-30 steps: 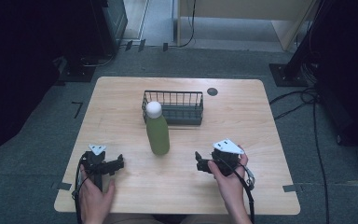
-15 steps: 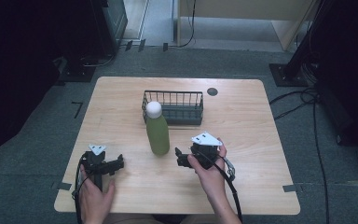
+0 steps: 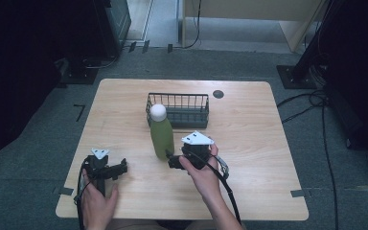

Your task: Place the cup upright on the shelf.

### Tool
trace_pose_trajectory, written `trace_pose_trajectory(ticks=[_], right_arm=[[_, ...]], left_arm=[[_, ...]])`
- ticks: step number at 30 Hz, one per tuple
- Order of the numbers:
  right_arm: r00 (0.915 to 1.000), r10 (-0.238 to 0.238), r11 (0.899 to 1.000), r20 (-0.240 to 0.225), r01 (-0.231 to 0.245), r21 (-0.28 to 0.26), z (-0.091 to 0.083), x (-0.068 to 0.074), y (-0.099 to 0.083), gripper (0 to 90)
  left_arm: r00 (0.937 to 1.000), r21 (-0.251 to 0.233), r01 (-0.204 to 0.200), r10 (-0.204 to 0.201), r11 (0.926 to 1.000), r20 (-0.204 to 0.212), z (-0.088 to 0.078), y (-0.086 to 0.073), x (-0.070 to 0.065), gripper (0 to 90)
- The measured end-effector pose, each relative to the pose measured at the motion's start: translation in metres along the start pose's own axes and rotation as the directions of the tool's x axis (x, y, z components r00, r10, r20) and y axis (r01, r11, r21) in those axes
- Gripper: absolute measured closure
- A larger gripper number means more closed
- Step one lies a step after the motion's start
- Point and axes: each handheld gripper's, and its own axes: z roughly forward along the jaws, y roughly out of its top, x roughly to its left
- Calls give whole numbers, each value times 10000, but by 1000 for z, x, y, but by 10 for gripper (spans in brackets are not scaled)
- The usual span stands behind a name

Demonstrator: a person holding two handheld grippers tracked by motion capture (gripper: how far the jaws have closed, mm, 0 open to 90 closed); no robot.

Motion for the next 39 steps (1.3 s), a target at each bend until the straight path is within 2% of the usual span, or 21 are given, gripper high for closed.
trace_pose_trajectory(ticks=[9,17,18,28,39], right_arm=[[9991,-96,9993,-405,82,-361,7,7,6,19],[9996,-146,9991,-240,136,-394,12,13,18,87],[9995,-183,9990,-258,172,-417,14,14,22,121],[9984,-433,9977,-359,414,-535,24,21,33,154],[9970,-614,9970,-473,591,-503,35,21,41,185]], left_arm=[[10000,29,-29,29,10000,-2,0,0,0,0],[10000,13,-1,1,10000,4,0,0,0,0],[10000,12,-4,4,10000,2,0,0,0,0],[10000,16,-10,10,10000,1,0,0,0,0],[10000,37,-29,29,10000,-1,0,0,0,0]])
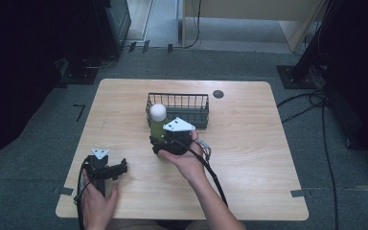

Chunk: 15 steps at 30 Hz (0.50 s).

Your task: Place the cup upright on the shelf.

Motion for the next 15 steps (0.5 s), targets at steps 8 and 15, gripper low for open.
trace_pose_trajectory(ticks=[8,15], right_arm=[[9986,373,9993,-375,-374,-25,9,-5,-1,169],[9995,13,9999,-300,-18,-164,14,-4,0,196]], left_arm=[[10000,-20,18,-18,10000,-2,0,0,0,0],[10000,-18,18,-18,10000,1,0,0,0,0]])
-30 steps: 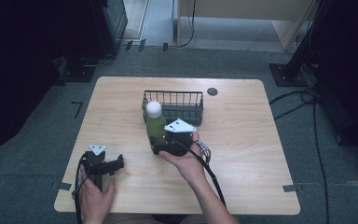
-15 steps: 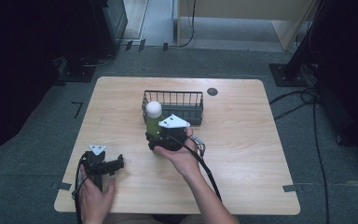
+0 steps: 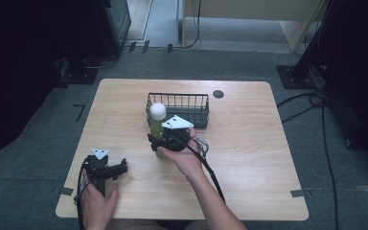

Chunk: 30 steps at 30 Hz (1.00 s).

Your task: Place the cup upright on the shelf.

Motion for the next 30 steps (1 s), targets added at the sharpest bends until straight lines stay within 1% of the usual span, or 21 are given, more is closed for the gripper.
trace_pose_trajectory(ticks=[4,10,16,20,21,23,25,27,28,30], right_arm=[[10000,-40,10000,82,39,89,-2,0,1,202],[9999,140,9999,98,-141,76,-6,-5,3,205],[9997,150,9996,184,-145,-250,-18,-13,14,206],[9992,242,9990,304,-230,-390,-24,-22,23,205],[9992,242,9990,304,-230,-390,-24,-22,23,205],[9984,302,9985,477,-279,-477,-26,-27,28,206],[9967,320,9981,739,-281,-542,-28,-36,36,206],[9962,348,9981,803,-305,-538,-29,-38,38,206],[9942,402,9979,998,-349,-541,-30,-45,45,206],[9920,509,9972,1155,-442,-599,-31,-51,52,206]], left_arm=[[10000,-5,2,-2,10000,-2,0,0,0,0],[10000,-4,1,-1,10000,1,0,0,0,0],[10000,8,1,-1,10000,3,0,0,0,0],[10000,9,-3,3,10000,-1,0,0,0,0],[10000,9,-2,2,10000,1,0,0,0,0],[10000,4,0,0,10000,-1,0,0,0,0],[10000,6,-1,1,10000,1,0,0,0,0],[10000,6,-2,2,10000,-2,0,0,0,0],[10000,6,-2,2,10000,-3,0,0,0,0],[10000,6,-2,2,10000,0,0,0,0,0]])
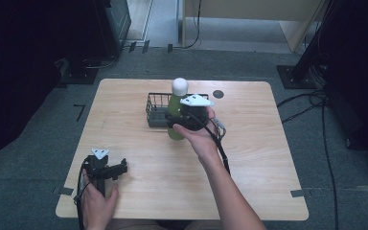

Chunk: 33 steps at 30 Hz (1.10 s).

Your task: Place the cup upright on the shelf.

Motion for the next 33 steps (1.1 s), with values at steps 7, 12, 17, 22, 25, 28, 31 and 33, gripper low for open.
trace_pose_trajectory(ticks=[7,12,17,22,25,28,31,33], right_arm=[[9981,355,9990,510,-341,-282,0,-16,22,206],[9932,883,9952,758,-849,-478,7,-29,36,208],[9929,984,9942,668,-952,-505,9,-30,43,208],[9925,1062,9925,601,-1021,-672,9,-29,48,208],[9919,1078,9915,675,-1023,-803,9,-29,53,208],[9902,1032,9906,943,-938,-994,10,-32,59,208],[9894,1028,9896,1028,-912,-1114,11,-34,61,208],[9884,986,9887,1154,-842,-1242,12,-36,62,208]], left_arm=[[10000,-6,2,-2,10000,-5,0,0,0,0],[10000,7,-13,13,10000,-1,0,0,0,0],[10000,18,-17,17,10000,3,0,0,0,0],[10000,20,-18,18,10000,2,0,0,0,0],[10000,21,-19,19,10000,2,0,0,0,0],[10000,22,-21,21,10000,2,0,0,0,0],[10000,21,-27,27,10000,1,0,0,0,0],[10000,22,-41,41,10000,-1,0,0,0,0]])
